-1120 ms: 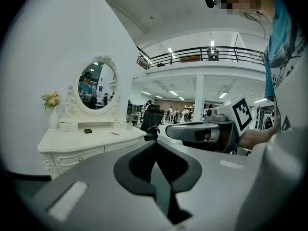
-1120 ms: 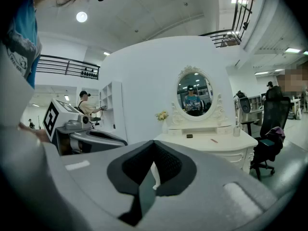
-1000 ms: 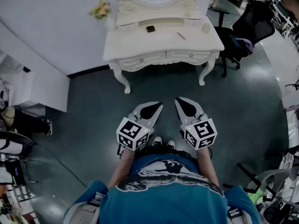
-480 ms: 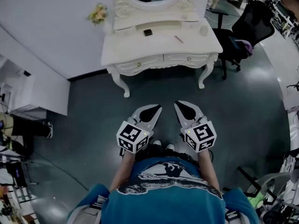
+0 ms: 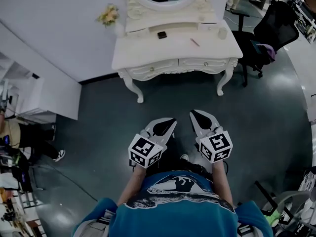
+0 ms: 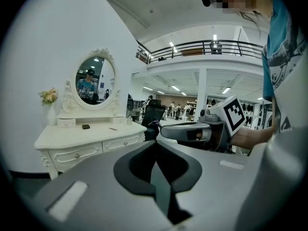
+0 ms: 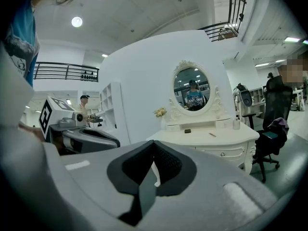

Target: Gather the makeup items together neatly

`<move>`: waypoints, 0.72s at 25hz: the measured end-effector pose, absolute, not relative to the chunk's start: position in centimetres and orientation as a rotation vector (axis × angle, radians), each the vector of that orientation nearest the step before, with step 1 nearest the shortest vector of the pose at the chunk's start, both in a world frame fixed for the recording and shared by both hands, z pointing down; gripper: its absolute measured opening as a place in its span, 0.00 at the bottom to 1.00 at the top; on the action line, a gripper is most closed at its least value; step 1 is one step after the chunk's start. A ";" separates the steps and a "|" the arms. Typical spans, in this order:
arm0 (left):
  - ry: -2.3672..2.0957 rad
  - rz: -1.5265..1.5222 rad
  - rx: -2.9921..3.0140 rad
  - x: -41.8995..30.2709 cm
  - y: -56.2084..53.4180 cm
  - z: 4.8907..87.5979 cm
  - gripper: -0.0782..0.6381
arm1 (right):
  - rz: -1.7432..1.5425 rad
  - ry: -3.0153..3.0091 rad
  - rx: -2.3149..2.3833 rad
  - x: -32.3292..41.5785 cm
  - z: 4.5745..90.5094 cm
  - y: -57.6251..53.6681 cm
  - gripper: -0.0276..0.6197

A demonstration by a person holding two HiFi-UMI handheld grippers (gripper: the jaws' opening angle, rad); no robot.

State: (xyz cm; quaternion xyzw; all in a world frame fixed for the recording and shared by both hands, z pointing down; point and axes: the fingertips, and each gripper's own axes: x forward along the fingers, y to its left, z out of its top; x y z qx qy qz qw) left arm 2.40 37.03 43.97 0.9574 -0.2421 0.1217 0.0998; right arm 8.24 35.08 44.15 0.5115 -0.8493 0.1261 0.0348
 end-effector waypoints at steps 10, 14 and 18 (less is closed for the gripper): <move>-0.707 0.381 2.805 1.9 31.8 45.5 0.13 | 0.442 -2.616 1.526 7.2 45.8 29.6 0.05; -0.687 0.391 2.812 1.5 27.4 45.6 0.13 | 0.458 -2.592 1.531 6.8 46.4 24.9 0.05; -0.656 0.372 2.843 0.6 22.1 44.2 0.13 | 0.465 -2.590 1.575 6.2 45.2 19.6 0.05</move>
